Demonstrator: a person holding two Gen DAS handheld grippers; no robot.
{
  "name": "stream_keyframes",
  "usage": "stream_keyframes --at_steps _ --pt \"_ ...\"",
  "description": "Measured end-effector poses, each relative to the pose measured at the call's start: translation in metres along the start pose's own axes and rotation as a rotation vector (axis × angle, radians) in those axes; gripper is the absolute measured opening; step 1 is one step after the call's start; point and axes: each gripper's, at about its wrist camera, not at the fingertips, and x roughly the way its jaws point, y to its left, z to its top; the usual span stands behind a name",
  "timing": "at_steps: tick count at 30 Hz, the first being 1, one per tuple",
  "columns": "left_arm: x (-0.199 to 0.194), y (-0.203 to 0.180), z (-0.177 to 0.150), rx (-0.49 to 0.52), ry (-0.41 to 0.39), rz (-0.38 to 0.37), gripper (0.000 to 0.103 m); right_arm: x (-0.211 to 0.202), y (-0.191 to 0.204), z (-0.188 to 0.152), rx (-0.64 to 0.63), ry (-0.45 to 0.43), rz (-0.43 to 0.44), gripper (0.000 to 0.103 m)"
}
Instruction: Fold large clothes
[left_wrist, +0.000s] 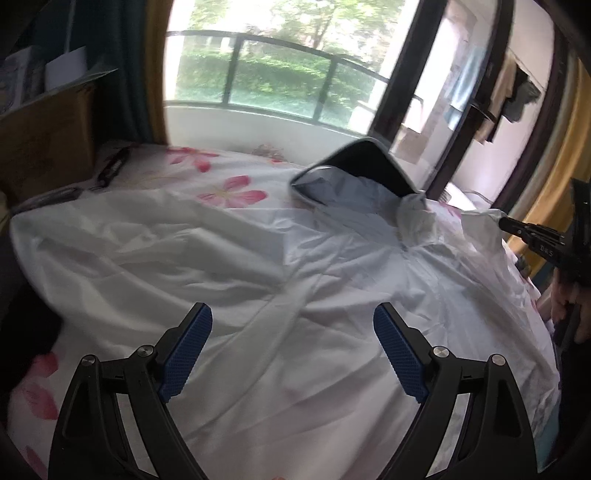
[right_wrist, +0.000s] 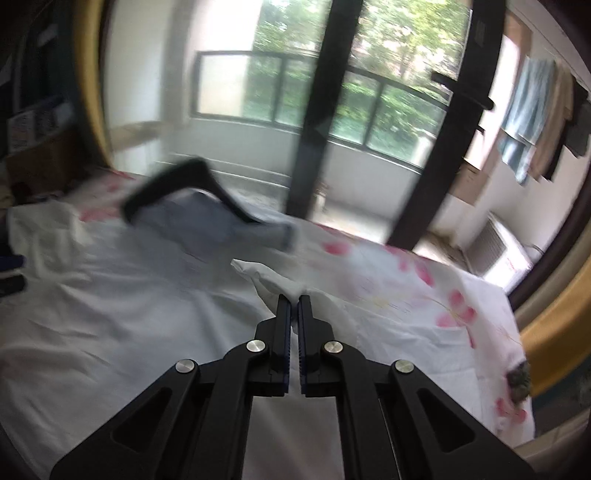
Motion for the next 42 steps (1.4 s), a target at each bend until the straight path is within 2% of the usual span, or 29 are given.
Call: stream_keyframes --at_steps 7,15,19,21,23,24,25,26,28,31,33,36,38,40,42 --pt "-0.018 0.024 -0.004 0.002 -0.019 0.009 0.091 0.018 0.065 0.026 -0.014 -0.024 0.104 0.002" --pt "-0.031 0.054 0.009 0.013 -0.043 0.058 0.091 0.05 0.139 0.036 -0.009 0.01 0.237 0.002" --pt "-0.029 0.063 0.023 0.04 -0.028 0.034 0.091 0.069 0.165 0.033 0.0 0.055 0.299 0.003" --pt "-0.023 0.064 0.029 0.063 -0.013 0.006 0.091 0.082 0.176 0.03 0.015 0.106 0.33 0.003" --pt "-0.007 0.061 0.033 0.09 0.033 -0.042 0.091 0.092 0.182 0.025 0.028 0.159 0.341 0.009" --pt "0.003 0.057 0.034 0.1 0.061 -0.052 0.091 0.09 0.183 0.023 0.031 0.165 0.348 0.012" --pt "0.009 0.054 0.034 0.113 0.074 -0.061 0.091 0.087 0.183 0.021 0.031 0.161 0.348 0.022" --pt "0.014 0.049 0.035 0.134 0.083 -0.066 0.091 0.082 0.18 0.02 0.031 0.156 0.34 0.037" --pt "0.022 0.037 0.037 0.178 0.088 -0.074 0.091 0.071 0.169 0.017 0.045 0.14 0.315 0.055" --pt "0.036 0.022 0.043 0.23 0.1 -0.07 0.091 0.051 0.143 0.01 0.095 0.109 0.294 0.056" --pt "0.05 0.016 0.045 0.259 0.121 -0.061 0.091 0.038 0.122 0.001 0.13 0.097 0.25 0.056" --pt "0.081 0.011 0.044 0.306 0.196 -0.007 0.091 0.025 0.093 -0.015 0.178 0.097 0.201 0.056" --pt "0.093 0.014 0.042 0.315 0.221 0.022 0.086 0.017 0.076 -0.025 0.202 0.097 0.174 0.056" --pt "0.094 0.015 0.041 0.325 0.202 0.037 0.085 0.009 0.06 -0.037 0.222 0.102 0.146 0.056" --pt "0.092 0.018 0.042 0.312 0.192 0.043 0.076 0.001 0.044 -0.049 0.249 0.112 0.122 0.056"
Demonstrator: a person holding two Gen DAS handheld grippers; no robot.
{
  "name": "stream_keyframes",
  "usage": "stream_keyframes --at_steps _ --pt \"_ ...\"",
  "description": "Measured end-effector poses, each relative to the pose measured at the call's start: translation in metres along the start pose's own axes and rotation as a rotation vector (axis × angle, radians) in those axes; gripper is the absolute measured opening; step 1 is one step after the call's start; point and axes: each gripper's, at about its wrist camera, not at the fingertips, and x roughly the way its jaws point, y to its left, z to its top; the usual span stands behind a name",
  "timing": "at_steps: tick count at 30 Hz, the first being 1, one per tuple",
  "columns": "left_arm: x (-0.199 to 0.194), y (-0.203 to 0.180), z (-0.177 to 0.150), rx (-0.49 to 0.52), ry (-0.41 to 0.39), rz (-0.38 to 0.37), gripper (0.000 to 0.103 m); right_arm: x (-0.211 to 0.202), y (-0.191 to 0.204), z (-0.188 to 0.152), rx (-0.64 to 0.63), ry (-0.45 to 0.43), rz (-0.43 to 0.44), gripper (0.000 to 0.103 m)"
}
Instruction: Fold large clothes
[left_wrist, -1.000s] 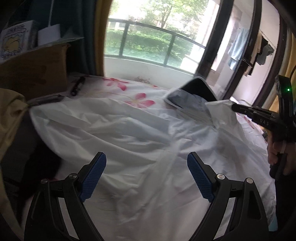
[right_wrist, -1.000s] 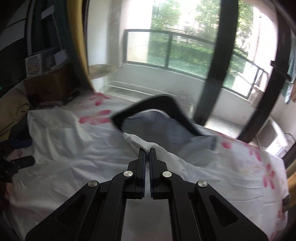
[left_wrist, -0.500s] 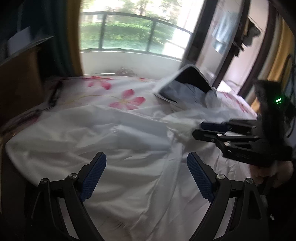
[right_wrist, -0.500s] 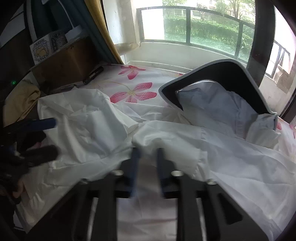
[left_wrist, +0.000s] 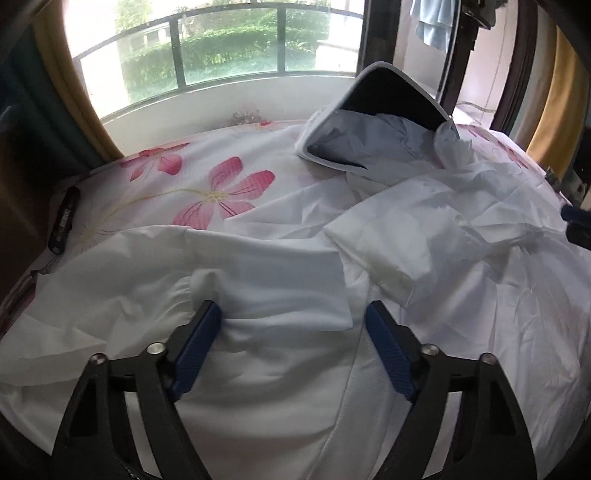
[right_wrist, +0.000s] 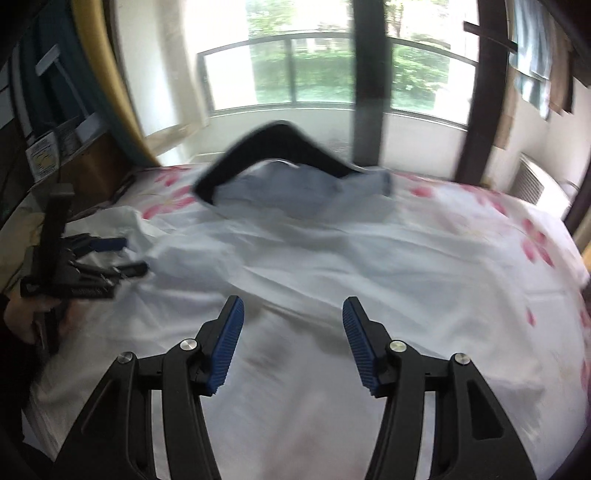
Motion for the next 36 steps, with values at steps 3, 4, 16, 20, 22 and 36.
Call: stream_keyframes --at_steps 3,4,16,20,22,36 --pt "-0.004 0.01 0.002 -0.034 -0.002 0.009 0.048 -0.01 -0.024 -0.012 0.03 -0.001 -0.019 0.056" --pt "-0.005 0.015 0.003 -0.05 -0.003 0.009 0.032 -0.012 -0.03 -0.014 0.037 -0.003 -0.023 0.056" --pt "-0.053 0.015 0.036 -0.123 -0.125 0.024 0.007 -0.036 -0.078 -0.03 0.092 -0.061 -0.022 0.056" --pt "-0.084 -0.007 0.06 -0.114 -0.208 0.0 0.007 -0.044 -0.095 -0.033 0.105 -0.079 -0.026 0.056" --pt "-0.095 -0.021 0.073 -0.105 -0.24 -0.032 0.007 -0.048 -0.104 -0.036 0.109 -0.084 -0.028 0.056" --pt "-0.091 -0.182 0.146 0.065 -0.266 -0.289 0.007 -0.069 -0.155 -0.054 0.148 -0.121 -0.054 0.056"
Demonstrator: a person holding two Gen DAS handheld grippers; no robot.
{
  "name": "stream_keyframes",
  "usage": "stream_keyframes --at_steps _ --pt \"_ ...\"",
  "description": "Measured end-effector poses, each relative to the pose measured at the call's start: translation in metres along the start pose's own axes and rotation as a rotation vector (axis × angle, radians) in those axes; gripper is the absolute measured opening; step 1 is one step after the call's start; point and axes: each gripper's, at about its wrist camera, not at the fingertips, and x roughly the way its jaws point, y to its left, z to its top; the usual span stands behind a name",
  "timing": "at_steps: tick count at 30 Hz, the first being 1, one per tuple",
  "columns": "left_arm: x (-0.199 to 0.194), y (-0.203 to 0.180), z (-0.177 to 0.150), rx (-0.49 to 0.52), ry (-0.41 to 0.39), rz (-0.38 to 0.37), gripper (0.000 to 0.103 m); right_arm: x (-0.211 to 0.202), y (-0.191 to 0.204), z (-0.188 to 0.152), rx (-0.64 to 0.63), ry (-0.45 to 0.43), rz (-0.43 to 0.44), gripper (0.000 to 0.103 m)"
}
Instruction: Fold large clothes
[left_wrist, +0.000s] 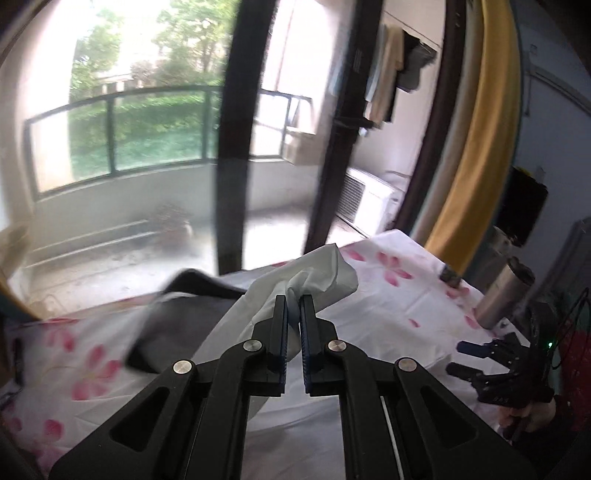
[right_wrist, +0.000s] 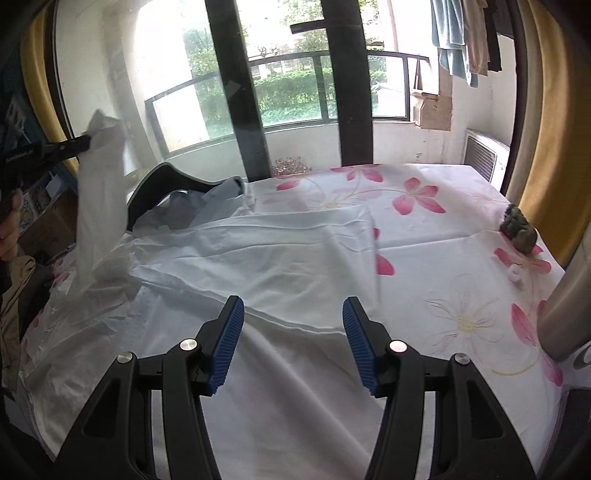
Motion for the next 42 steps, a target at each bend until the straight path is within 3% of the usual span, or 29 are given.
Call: stream_keyframes --at_steps 10,12,14,17,22,29,34,36,37,41,42 --pt "0.097 -0.076 -0.028 -0.019 0.167 -0.182 0.007 -0.008 -0.039 -0.005 0.061 -0.01 -0.041 0.056" --pt "0.118 -0.09 -0.039 -0.016 0.232 -0.189 0.017 -0.007 -0.044 -0.007 0.066 -0.003 -0.047 0.056" --pt "0.126 -0.094 -0.049 -0.041 0.267 -0.203 0.045 -0.004 -0.048 -0.008 0.071 0.01 -0.061 0.056" --pt "0.119 -0.092 -0.061 -0.041 0.279 -0.218 0.048 -0.002 -0.051 -0.007 0.074 0.022 -0.066 0.056" --pt "0.074 -0.042 -0.082 -0.047 0.255 -0.138 0.048 0.01 -0.039 0.0 0.015 0.051 -0.052 0.056" --pt "-0.004 0.067 -0.124 -0.146 0.209 0.126 0.049 0.056 -0.006 0.026 -0.122 0.103 -0.017 0.056" --pt "-0.026 0.126 -0.159 -0.254 0.233 0.226 0.05 0.1 0.011 0.045 -0.143 0.148 0.026 0.055" --pt "-0.027 0.139 -0.172 -0.292 0.249 0.243 0.05 0.116 0.018 0.044 -0.16 0.179 0.059 0.042" --pt "-0.026 0.144 -0.177 -0.308 0.259 0.245 0.05 0.124 0.022 0.041 -0.171 0.206 0.057 0.023" --pt "-0.027 0.149 -0.181 -0.29 0.26 0.246 0.05 0.124 0.026 0.036 -0.213 0.211 -0.009 0.006" --pt "-0.025 0.15 -0.18 -0.289 0.266 0.249 0.05 0.122 0.025 0.037 -0.216 0.212 -0.028 0.006"
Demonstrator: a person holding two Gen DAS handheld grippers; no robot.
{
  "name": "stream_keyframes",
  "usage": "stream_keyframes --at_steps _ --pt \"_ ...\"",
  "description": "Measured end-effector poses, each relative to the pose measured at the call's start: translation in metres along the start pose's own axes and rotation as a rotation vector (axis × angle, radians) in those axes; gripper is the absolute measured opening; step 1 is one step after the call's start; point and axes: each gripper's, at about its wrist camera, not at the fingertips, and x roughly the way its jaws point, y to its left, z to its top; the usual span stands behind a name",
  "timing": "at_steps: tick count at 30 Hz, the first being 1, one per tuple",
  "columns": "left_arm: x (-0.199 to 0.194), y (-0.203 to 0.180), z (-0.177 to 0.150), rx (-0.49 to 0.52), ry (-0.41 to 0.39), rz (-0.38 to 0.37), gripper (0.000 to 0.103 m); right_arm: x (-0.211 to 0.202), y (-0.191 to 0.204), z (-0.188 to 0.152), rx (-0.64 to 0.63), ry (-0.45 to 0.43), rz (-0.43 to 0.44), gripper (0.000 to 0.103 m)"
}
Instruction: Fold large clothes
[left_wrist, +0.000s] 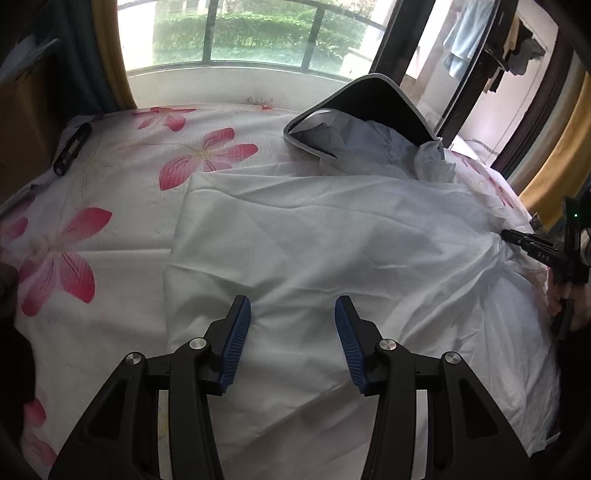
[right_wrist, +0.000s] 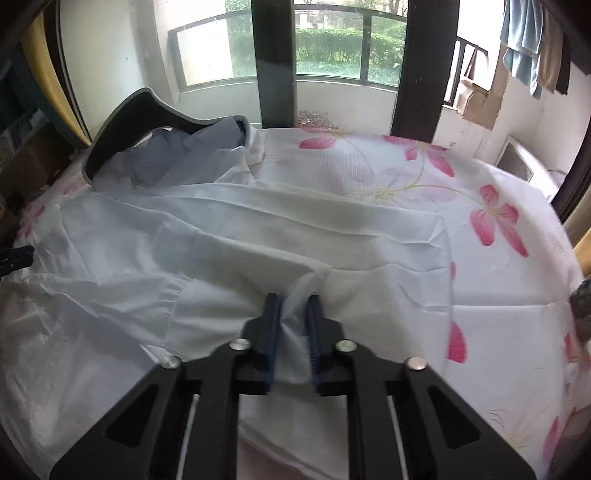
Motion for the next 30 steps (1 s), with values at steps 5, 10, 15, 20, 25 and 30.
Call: stream_keyframes --at_steps 5,10,15,20,25,30 --pt "0.001 -0.002 0.023 0.063 -0.019 0.011 0.05 -0.012 -0.01 -0.005 -0.005 0.023 -0.068 0.007" --pt "0.005 -0.011 0.067 0.124 -0.07 -0.019 0.051 -0.028 -0.019 0.008 -0.013 0.021 -0.112 0.02" --pt "0.013 -0.01 0.103 0.112 -0.129 -0.01 0.051 -0.034 -0.016 0.042 -0.008 -0.041 -0.076 0.059" --pt "0.027 -0.013 0.126 0.114 -0.16 -0.017 0.051 -0.006 0.002 0.093 -0.062 -0.051 -0.04 0.059" --pt "0.053 -0.001 0.131 0.091 -0.104 -0.001 0.051 0.025 0.028 0.135 -0.128 -0.058 -0.008 0.059" --pt "0.066 0.021 0.121 0.05 -0.059 0.025 0.051 0.059 0.05 0.168 -0.168 -0.052 0.024 0.059"
